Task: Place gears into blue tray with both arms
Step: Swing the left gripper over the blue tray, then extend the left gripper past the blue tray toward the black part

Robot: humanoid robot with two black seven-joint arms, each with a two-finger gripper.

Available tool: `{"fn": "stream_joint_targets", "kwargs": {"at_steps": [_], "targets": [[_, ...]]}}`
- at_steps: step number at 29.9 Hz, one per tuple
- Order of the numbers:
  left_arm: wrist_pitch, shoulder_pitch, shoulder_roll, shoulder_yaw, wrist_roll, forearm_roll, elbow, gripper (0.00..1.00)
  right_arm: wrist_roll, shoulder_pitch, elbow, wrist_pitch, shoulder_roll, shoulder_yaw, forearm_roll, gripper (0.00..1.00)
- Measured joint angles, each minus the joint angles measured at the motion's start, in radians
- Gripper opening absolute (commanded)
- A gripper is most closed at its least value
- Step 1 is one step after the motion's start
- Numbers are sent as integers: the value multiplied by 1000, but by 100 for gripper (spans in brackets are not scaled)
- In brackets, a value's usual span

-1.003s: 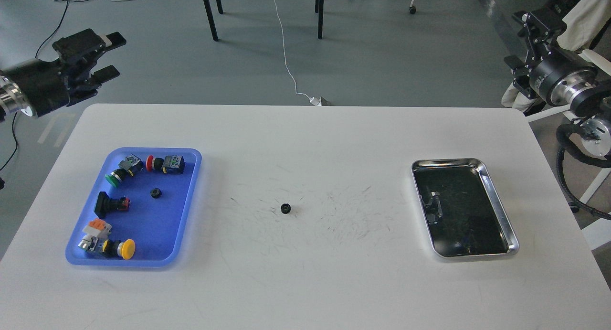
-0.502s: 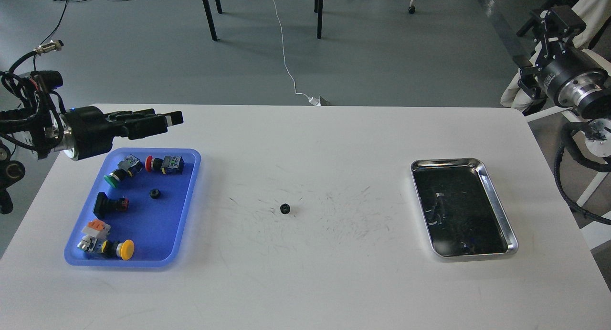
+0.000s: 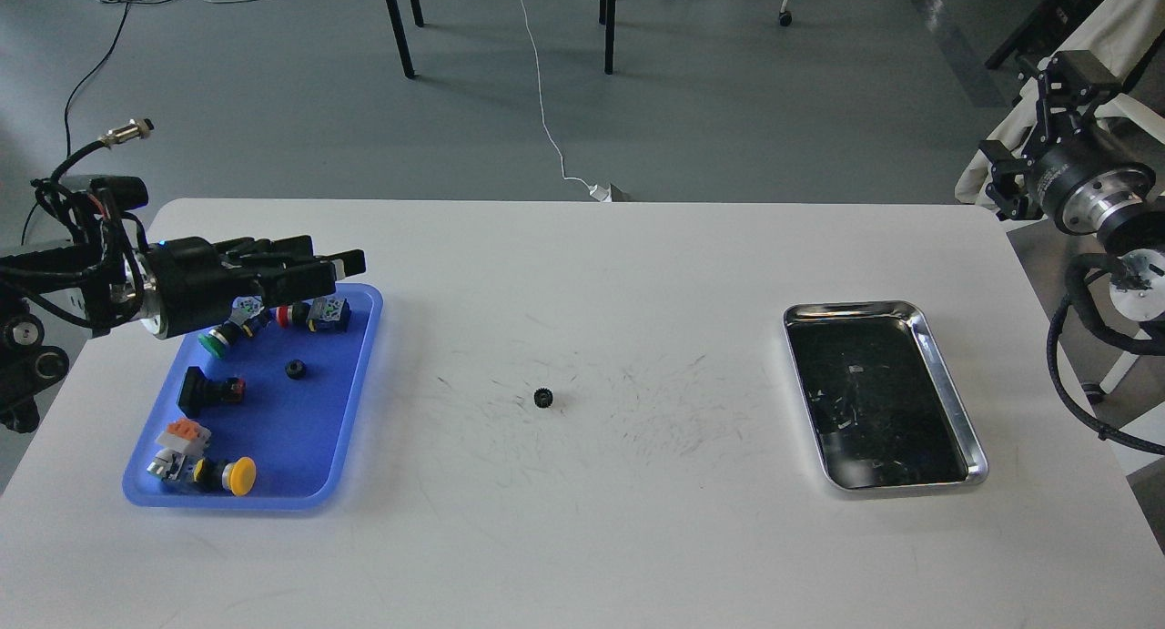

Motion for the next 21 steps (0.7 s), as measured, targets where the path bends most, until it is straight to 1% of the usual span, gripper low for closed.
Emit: {"fn": "stream_joint_targets", "kwargs": {"at_steps": [5,13,16,18,21], "targets": [[16,0,-4,13,0,221,-33,98,0,-3,0,0,5,0,9,97],[20,-3,-7,17,0,386,-105,98,-16,-26,-1,1,4,23,70,97],[23,-3,-36,17,0,488,-111,97,-18,-40,-2,0,4,31,89,97],[25,-3,-65,17,0,552,-111,94,-18,-49,-3,-2,5,32,97,97],[25,-5,-114,14,0,623,-105,94,-18,-56,-3,-8,9,33,101,97]]}}
